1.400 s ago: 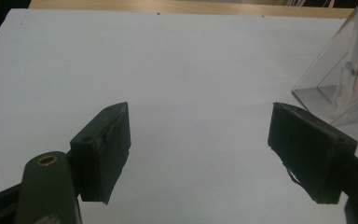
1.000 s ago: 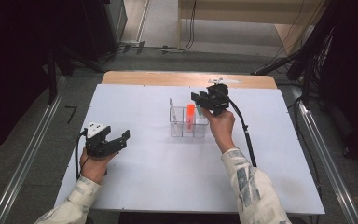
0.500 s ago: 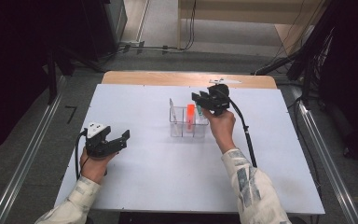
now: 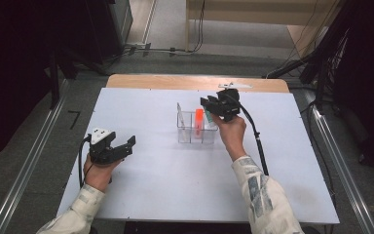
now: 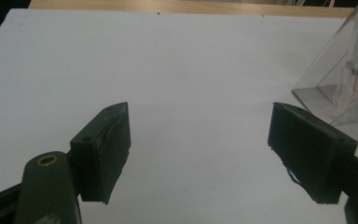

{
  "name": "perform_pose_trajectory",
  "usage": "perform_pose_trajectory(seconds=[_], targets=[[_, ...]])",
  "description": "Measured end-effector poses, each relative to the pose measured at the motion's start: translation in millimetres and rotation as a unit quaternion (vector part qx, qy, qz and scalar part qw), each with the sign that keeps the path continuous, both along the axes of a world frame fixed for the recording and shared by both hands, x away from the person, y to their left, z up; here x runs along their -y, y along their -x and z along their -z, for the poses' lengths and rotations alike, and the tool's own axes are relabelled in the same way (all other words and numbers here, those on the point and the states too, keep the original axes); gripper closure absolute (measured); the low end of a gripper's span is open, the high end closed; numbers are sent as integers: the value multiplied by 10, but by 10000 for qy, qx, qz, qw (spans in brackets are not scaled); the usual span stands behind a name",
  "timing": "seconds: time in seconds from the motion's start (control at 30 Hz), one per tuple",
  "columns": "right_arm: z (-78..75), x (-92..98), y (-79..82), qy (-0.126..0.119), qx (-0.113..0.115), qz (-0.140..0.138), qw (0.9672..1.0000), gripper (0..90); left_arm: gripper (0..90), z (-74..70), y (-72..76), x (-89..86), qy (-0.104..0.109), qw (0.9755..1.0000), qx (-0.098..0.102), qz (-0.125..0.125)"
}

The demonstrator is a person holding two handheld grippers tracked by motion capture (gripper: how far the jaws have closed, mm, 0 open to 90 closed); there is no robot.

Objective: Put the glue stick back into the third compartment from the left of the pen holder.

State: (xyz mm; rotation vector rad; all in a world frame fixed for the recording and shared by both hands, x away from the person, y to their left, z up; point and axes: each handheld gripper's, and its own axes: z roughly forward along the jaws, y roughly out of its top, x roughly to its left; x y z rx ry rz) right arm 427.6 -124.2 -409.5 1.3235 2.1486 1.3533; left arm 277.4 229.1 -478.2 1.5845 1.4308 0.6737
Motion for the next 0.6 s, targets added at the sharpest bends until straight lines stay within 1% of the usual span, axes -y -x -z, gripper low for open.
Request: perform_pose_trajectory(seconds=[0.23, 0.3, 0.6], targets=[[-6, 27, 13, -47, 15, 13, 10000, 624, 214, 0, -1, 1, -4, 10000, 2, 0], [-7, 33, 21, -62, -12, 9, 10000, 624, 214, 1, -1, 2, -3, 10000, 1, -3], [-8, 64, 74, -75, 47, -35, 10000, 625, 214, 0, 1, 0, 1, 10000, 6, 1]])
